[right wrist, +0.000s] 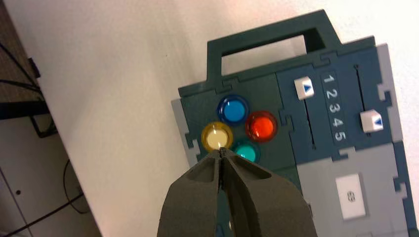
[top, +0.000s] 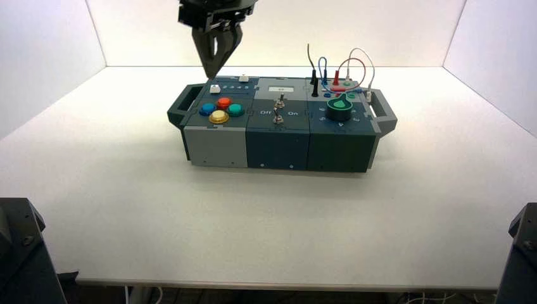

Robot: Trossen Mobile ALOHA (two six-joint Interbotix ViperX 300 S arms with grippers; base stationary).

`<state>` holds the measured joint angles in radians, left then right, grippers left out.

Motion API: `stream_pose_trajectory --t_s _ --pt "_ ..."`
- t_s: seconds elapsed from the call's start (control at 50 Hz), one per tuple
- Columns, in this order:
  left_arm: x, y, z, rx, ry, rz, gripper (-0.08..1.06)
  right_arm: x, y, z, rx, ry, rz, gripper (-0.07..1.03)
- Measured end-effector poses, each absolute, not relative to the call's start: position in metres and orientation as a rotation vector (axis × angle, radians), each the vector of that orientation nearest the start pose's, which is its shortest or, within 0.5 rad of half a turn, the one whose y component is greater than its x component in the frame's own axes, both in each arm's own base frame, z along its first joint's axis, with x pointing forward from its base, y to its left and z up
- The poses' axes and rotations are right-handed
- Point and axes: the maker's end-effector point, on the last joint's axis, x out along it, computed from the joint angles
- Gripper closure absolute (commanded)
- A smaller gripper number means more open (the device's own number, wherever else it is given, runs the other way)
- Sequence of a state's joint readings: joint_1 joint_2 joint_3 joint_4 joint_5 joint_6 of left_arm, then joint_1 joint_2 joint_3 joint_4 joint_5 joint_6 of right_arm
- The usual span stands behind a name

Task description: Push the blue button with the right gripper.

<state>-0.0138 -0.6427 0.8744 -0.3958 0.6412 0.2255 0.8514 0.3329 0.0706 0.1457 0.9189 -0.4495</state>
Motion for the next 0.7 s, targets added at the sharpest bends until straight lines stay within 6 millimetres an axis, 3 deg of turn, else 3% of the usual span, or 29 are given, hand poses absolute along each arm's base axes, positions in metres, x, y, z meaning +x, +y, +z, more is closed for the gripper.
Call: stream_pose_trajectory --t_s 0.7 --pt "0.276 -0.044 0.207 -0.183 0.838 -0.188 1.01 0.315 0.384 0.066 -0.808 1.129 1.041 0.99"
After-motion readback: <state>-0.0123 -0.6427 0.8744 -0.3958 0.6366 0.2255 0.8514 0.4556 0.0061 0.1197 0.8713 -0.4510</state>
